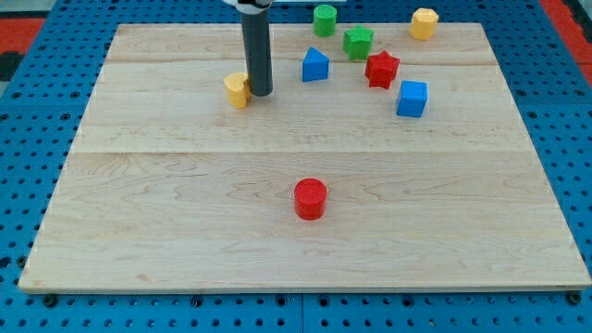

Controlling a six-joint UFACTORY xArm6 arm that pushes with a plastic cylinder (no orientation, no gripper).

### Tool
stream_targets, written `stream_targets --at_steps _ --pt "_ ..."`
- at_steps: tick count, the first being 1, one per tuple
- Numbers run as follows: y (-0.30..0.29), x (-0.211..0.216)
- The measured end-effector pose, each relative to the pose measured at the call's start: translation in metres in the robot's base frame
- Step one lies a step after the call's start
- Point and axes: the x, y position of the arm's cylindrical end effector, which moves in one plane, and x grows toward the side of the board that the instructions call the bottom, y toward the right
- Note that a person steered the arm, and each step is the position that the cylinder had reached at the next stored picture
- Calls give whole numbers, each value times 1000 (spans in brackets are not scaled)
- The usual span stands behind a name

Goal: Move the heart to the left bottom of the triangle

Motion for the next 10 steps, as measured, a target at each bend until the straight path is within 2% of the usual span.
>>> stream_targets --at_steps 1,3,4,5,6,7,8,10 --pt "0 46" --pt "-2 47" --pt "-31 41" --pt "-31 4" --pt "-63 12" --pt "-96 -7" --pt "-91 -40" --pt "-7 -38"
